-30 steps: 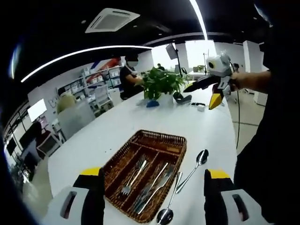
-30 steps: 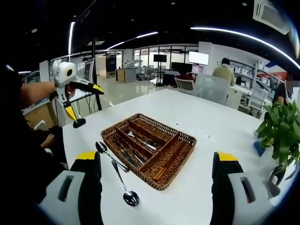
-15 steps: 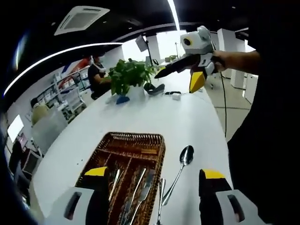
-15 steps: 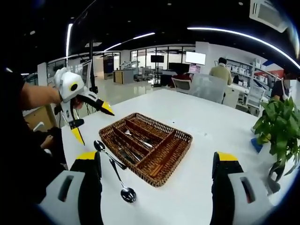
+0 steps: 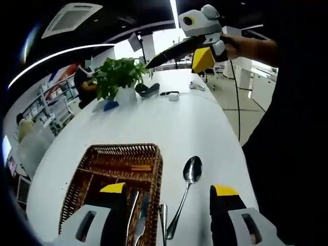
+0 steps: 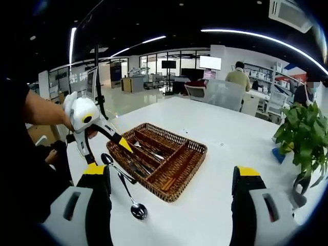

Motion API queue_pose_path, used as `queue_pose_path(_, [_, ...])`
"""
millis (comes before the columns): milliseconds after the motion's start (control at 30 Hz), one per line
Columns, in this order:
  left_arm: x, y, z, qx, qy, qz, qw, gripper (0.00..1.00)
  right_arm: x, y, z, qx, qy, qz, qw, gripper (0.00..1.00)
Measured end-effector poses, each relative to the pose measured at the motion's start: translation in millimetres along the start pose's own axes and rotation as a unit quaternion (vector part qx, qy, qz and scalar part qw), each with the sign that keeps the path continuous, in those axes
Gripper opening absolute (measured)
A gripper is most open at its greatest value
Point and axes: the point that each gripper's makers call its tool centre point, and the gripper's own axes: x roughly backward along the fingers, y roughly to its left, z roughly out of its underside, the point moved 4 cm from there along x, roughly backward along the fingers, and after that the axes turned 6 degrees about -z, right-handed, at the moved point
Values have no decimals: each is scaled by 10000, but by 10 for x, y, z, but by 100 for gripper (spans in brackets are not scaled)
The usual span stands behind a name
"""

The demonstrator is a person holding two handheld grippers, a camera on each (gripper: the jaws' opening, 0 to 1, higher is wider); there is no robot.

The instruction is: Arrange the knives, forks, and spoons in their matching storage slots by inserting each utensil handle-first until every utensil is classified and aligned in the correct compartment

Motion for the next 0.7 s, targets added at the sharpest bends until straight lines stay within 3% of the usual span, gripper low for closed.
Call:
queue_pose_path(133, [-122,-43,39,-31,55,170,9998,64,21,-9,39,-19,35,18,10000,100])
queue_pose_path(267, [-257,-122,148,-270,298,360,9985,59,43,-27,64,-36,54,40,10000,100])
queue_pose_path(533, [-461,-183,265,25,264,528,9983,47,107,-88,121,-98,98,138,9998,100])
queue_pose_path(700, [-569,-217,335,-50,351,644,9973,40,127,-87,141,-103,128,155,9997,100])
